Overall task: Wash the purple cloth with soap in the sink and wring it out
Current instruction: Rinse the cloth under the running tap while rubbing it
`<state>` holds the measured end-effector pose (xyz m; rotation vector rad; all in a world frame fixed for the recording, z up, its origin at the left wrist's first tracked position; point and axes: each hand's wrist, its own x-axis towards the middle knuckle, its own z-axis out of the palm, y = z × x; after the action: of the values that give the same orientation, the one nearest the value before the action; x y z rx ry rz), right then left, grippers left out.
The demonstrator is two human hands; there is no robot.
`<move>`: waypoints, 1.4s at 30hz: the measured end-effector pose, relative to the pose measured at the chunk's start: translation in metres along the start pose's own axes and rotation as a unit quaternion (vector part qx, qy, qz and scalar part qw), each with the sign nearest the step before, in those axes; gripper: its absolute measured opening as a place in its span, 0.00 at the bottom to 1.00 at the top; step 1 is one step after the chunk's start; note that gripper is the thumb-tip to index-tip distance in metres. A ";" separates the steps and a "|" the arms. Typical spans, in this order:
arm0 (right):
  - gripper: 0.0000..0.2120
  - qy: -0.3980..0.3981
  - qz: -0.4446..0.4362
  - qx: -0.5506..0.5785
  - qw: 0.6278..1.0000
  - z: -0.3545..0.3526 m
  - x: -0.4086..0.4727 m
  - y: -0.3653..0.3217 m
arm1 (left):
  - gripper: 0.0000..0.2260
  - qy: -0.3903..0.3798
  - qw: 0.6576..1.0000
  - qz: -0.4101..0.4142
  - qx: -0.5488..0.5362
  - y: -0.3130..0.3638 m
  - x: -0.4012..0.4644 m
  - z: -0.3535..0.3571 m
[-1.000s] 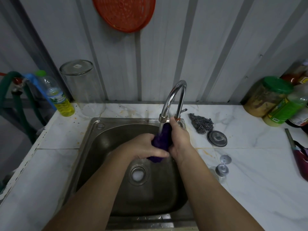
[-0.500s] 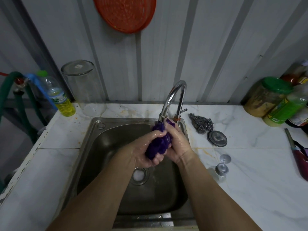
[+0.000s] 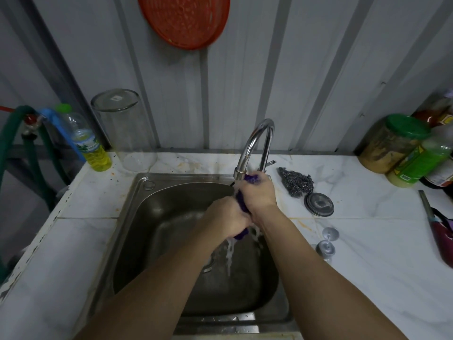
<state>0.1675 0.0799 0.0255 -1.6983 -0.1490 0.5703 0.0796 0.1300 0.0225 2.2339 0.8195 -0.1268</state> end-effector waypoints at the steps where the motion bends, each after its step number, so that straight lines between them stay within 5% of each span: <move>1: 0.07 0.006 -0.006 -0.016 1.000 -0.001 0.000 -0.002 | 0.09 0.013 1.000 0.005 -0.020 -0.001 0.000 0.001; 3: 0.07 -0.001 -0.006 0.018 1.000 -0.005 -0.002 -0.003 | 0.13 0.017 0.998 0.028 -0.052 -0.004 0.001 -0.001; 6: 0.08 -0.069 0.052 0.245 0.966 -0.013 -0.007 -0.001 | 0.11 0.012 0.984 0.032 -0.177 -0.006 -0.004 -0.015; 9: 0.23 -0.111 0.070 0.320 0.938 -0.023 -0.012 0.013 | 0.11 -0.064 0.888 -0.055 -0.453 -0.005 -0.012 -0.023; 11: 0.30 -0.123 0.069 0.335 0.932 -0.025 -0.016 0.021 | 0.16 -0.107 0.835 -0.094 -0.531 -0.005 -0.015 -0.024; 13: 0.23 -0.135 0.064 0.326 0.934 -0.025 -0.018 0.025 | 0.18 -0.103 0.837 -0.115 -0.526 -0.003 -0.016 -0.023; 15: 0.14 -0.116 0.017 0.256 0.960 -0.022 -0.019 0.028 | 0.13 -0.036 0.842 -0.121 -0.524 -0.001 -0.015 -0.021; 17: 0.17 -0.072 -0.050 0.183 0.979 -0.018 -0.021 0.029 | 0.09 0.036 0.830 -0.128 -0.542 -0.001 -0.012 -0.018; 23: 0.17 0.040 -0.106 0.165 0.980 -0.015 -0.032 0.027 | 0.08 0.065 0.727 -0.211 -0.651 0.003 -0.010 -0.015; 29: 0.11 0.019 -0.217 0.055 0.975 -0.003 -0.062 0.032 | 0.10 0.119 0.701 -0.255 -0.655 0.013 -0.001 -0.016; 35: 0.09 0.062 -0.194 0.007 0.979 0.011 -0.052 0.030 | 0.15 0.049 0.685 -0.220 -0.693 0.013 -0.005 -0.006; 39: 0.10 0.082 -0.114 0.028 0.990 0.012 -0.021 0.017 | 0.16 0.104 0.780 -0.188 -0.587 0.019 0.003 -0.004; 42: 0.08 0.080 -0.001 0.034 0.996 0.009 0.001 0.012 | 0.18 0.089 0.796 -0.177 -0.571 0.020 0.004 -0.004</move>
<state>0.1617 0.0854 0.0126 -1.6687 -0.0171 0.4311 0.0943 0.1241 0.0367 0.9376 1.0240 0.3386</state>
